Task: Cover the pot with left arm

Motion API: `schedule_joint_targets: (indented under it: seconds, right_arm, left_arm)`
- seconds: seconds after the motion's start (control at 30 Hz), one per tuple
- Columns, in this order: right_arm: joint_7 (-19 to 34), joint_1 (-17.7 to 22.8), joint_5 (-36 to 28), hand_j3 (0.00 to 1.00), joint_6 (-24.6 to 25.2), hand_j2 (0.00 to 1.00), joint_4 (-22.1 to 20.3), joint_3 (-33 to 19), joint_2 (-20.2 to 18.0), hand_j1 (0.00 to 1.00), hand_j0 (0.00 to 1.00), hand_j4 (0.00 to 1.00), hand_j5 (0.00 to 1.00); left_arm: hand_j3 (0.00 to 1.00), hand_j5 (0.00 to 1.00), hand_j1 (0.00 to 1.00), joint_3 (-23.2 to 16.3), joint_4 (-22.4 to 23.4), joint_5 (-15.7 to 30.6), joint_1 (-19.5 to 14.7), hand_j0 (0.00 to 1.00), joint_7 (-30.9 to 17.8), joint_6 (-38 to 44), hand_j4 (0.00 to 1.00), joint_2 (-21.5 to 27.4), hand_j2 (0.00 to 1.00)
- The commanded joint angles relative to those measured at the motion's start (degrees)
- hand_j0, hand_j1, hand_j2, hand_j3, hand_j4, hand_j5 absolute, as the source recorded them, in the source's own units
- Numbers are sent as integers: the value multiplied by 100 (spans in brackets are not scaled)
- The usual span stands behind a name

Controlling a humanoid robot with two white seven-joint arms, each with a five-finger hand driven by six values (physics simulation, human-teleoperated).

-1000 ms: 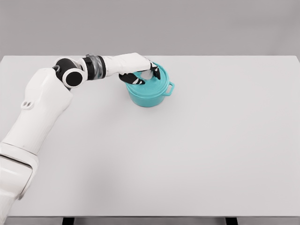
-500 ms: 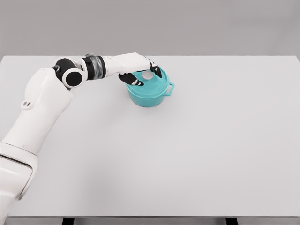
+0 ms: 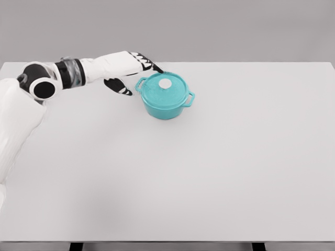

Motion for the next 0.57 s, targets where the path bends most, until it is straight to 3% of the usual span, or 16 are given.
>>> schedule_joint_targets:
  seconds: [0.0, 0.1, 0.17, 0.27, 0.53]
  right_arm:
    - [1, 0, 2, 100, 0, 100, -6, 1, 1, 100, 100, 100, 100]
    - [1, 0, 2, 100, 0, 100, 2, 1, 1, 100, 100, 100, 100]
    - [1, 0, 2, 100, 0, 100, 2, 1, 1, 100, 100, 100, 100]
    - [1, 0, 2, 100, 0, 100, 2, 1, 1, 100, 100, 100, 100]
    - [1, 0, 2, 100, 0, 100, 2, 1, 1, 100, 100, 100, 100]
  left_arm:
    - [100, 100, 100, 28, -1047, 669, 0, 100, 4, 25, 100, 1109, 100]
    - [100, 100, 100, 194, -1425, 1311, 369, 100, 4, 25, 100, 1944, 100]
    - [100, 100, 100, 396, -1382, 1426, 694, 100, 4, 25, 100, 2120, 100]
    - [100, 100, 100, 819, -1338, 1435, 1459, 100, 4, 25, 100, 2191, 100]
    - [100, 100, 100, 792, -1127, 1408, 1653, 100, 4, 25, 100, 2191, 100]
